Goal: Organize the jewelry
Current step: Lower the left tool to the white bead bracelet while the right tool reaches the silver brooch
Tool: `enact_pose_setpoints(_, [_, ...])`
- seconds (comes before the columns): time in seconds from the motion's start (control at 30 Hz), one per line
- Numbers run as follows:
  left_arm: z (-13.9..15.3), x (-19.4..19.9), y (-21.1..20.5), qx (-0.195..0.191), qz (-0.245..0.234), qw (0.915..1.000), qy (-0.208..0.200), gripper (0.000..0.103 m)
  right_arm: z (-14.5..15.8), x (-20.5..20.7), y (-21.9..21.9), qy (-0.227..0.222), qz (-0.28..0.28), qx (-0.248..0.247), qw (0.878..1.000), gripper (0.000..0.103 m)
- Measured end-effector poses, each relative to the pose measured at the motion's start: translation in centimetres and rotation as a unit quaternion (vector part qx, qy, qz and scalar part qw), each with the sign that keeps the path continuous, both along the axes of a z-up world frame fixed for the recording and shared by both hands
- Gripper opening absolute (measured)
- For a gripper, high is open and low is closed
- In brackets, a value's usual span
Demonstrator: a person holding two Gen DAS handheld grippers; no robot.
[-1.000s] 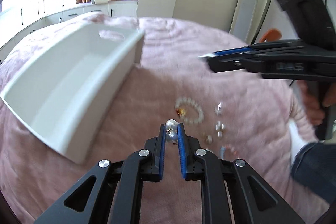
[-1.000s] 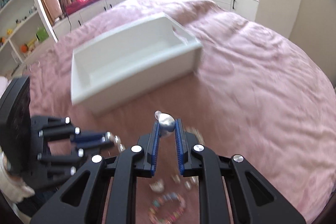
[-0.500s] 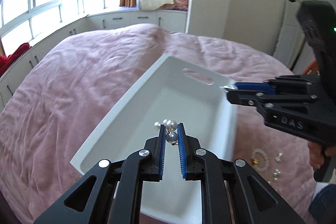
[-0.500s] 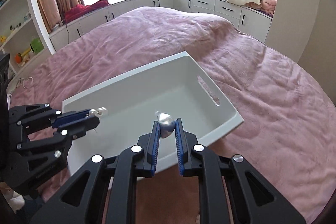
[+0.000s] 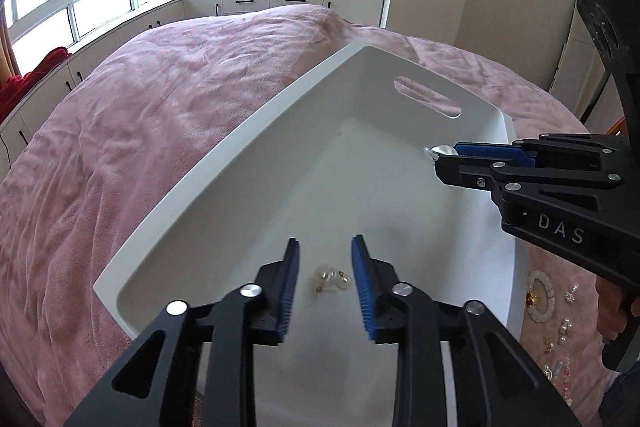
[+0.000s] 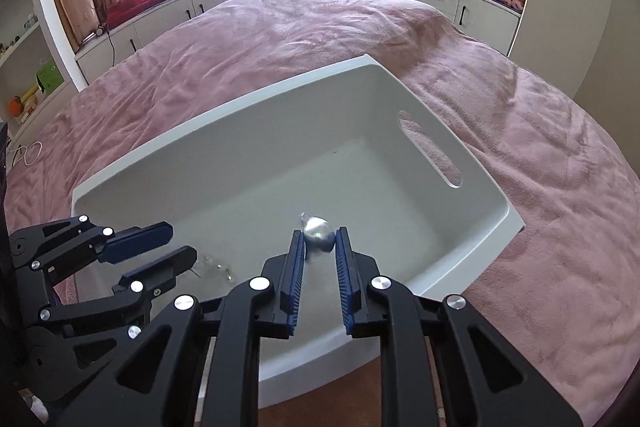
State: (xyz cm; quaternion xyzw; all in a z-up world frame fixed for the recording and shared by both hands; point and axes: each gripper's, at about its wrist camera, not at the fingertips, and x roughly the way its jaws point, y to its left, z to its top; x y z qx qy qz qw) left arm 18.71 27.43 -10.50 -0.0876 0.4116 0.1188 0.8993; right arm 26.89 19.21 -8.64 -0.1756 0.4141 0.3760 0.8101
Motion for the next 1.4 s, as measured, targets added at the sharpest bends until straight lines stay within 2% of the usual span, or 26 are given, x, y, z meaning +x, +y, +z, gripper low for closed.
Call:
enact_pose_setpoints(0.03, [0.2,-0.1,-0.1,0.004,0.001,1.0,-0.002,0.046,0.1,0.1,-0.1,0.001,-0.001,0.002,1.0,0.026])
enact_pose_setpoints(0.17, [1.7,-0.5,-0.6,0.005,0.003,0.9998,-0.018,0.053,1.8,0.0,-1.5,-0.009,-0.005,0.02,1.0,0.048])
enact_pose_setpoints(0.2, [2.2,-0.6,-0.8,0.008,0.003,0.9996,-0.026,0.056,2.4,0.0,-2.1,-0.013,-0.006,0.025,1.0,0.049])
enact_pose_setpoints(0.33, [4.6,-1.0,-2.6,0.019,-0.016,0.9984,-0.051,0.059,4.8,-0.1,-5.1,-0.024,-0.005,0.04,0.999,0.052])
enact_pose_setpoints(0.53, [8.5,-1.9,-6.9,0.019,-0.05,0.9931,-0.105,0.08,8.0,-1.2,-11.4,-0.07,-0.011,0.057,0.996,0.078])
enact_pose_setpoints(0.73, [10.8,-2.6,-12.3,0.029,-0.094,0.9856,-0.137,0.092,8.7,-2.0,-18.4,-0.078,-0.038,0.072,0.994,0.09])
enact_pose_setpoints(0.87, [10.7,-2.9,-15.2,0.018,-0.108,0.9837,-0.143,0.094,7.0,-3.0,-22.1,-0.082,-0.051,0.056,0.994,0.094])
enact_pose_setpoints(1.07, [7.5,-1.5,-18.6,-0.009,-0.117,0.9863,-0.116,0.096,2.6,-3.5,-25.5,-0.071,-0.07,0.017,0.995,0.094])
enact_pose_setpoints(1.27, [2.5,0.8,-20.8,0.011,-0.128,0.9888,-0.076,0.096,-2.1,-3.4,-26.8,-0.048,-0.072,-0.014,0.996,0.082])
enact_pose_setpoints(1.4, [-0.5,2.3,-21.7,0.044,-0.129,0.9893,-0.051,0.096,-4.8,-3.7,-27.1,-0.04,-0.061,-0.032,0.997,0.076])
